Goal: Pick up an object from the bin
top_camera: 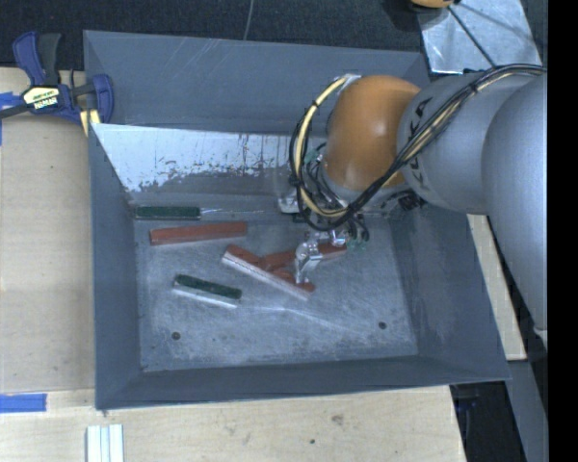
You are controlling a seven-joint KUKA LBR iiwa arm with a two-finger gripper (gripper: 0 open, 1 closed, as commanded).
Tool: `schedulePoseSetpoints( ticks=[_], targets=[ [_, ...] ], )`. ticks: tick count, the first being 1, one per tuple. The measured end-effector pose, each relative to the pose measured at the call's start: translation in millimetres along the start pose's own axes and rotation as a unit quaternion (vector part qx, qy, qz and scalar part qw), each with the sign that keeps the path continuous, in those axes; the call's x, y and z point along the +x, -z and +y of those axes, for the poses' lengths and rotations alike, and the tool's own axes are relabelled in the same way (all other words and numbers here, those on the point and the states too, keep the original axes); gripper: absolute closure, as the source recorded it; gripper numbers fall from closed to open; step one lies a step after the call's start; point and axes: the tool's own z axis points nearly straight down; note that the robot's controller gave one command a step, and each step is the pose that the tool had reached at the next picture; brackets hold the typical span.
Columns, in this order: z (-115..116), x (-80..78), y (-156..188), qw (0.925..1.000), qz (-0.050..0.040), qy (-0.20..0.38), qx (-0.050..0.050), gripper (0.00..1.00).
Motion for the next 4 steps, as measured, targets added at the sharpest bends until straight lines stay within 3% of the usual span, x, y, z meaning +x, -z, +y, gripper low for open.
schedulePoseSetpoints(
  ticks=[1,3,4],
  targets=[
    [5,-9.2,-2,0.9993,-0.0048,-0.038,-0.004,1.0],
    [5,-8.7,0,0.9993,-0.0045,-0.038,-0.004,1.0],
    [5,-5.5,12,0.9993,0.0031,-0.038,-0.004,1.0]
  ],
)
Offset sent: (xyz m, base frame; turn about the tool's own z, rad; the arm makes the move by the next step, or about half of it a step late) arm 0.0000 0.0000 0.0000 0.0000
